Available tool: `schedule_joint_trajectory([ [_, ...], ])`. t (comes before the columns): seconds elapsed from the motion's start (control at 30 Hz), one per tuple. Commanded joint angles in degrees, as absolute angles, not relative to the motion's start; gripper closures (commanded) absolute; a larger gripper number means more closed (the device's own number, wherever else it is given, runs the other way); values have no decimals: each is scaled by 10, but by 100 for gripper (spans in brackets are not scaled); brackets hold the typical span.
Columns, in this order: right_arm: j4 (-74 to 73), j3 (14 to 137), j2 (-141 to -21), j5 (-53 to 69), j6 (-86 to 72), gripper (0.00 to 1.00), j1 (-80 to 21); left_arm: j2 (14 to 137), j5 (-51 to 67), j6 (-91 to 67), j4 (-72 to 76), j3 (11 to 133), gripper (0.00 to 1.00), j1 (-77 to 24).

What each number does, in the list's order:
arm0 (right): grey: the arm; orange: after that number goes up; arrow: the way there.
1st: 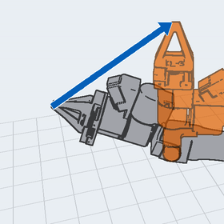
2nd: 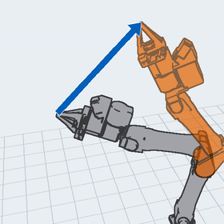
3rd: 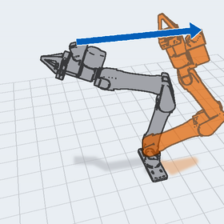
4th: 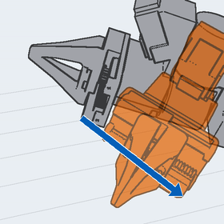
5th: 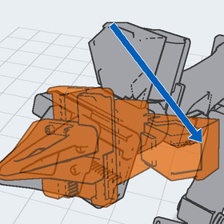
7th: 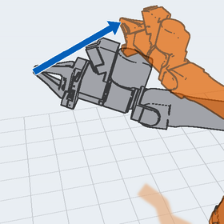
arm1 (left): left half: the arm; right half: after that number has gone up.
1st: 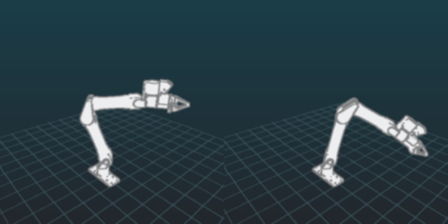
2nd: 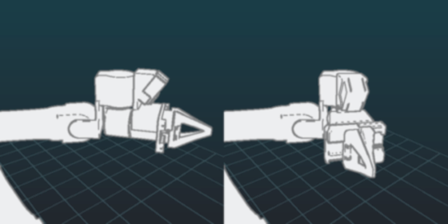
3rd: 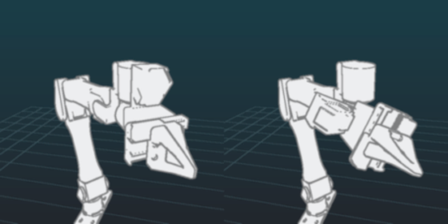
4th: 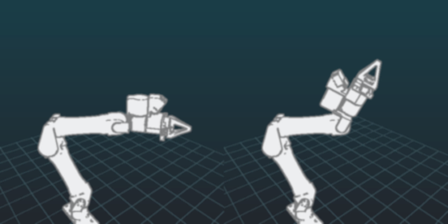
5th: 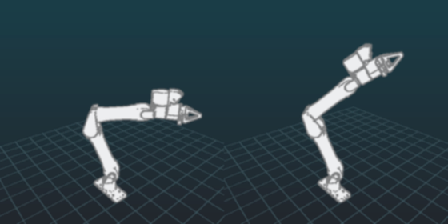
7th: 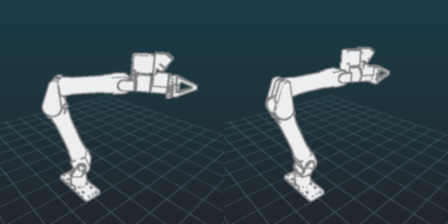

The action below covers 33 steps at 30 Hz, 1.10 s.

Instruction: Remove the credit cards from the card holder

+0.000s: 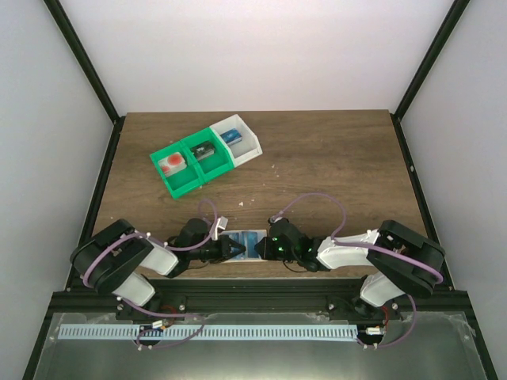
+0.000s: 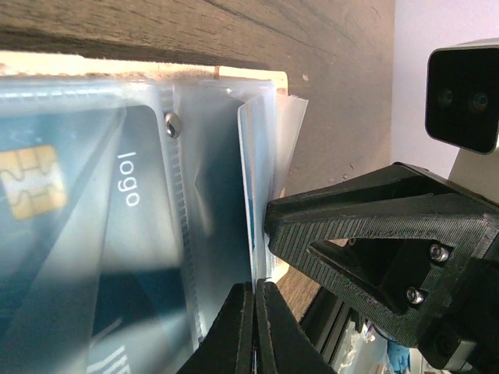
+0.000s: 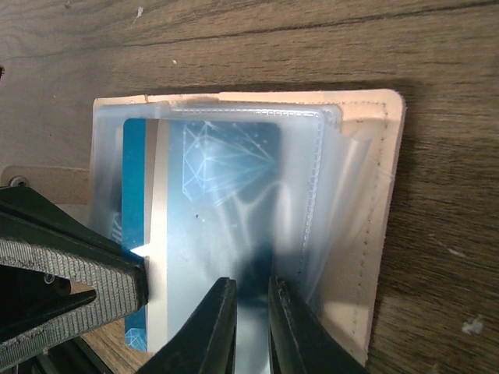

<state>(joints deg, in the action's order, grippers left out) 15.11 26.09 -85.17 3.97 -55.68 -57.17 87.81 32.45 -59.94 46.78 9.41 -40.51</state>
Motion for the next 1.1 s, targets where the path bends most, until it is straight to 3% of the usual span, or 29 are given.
schedule_joint_trajectory([
  [0.0, 122, 244, -869, 25, -568, 86, -570, 861, 313, -591, 463, 95, 100, -407],
  [0.53, 121, 241, -871, 22, -570, 86, -570, 785, 276, -575, 362, 88, 100, -407],
  [1.07, 110, 260, -865, 36, -556, 86, -570, 578, 175, -564, 148, 101, 100, -407],
])
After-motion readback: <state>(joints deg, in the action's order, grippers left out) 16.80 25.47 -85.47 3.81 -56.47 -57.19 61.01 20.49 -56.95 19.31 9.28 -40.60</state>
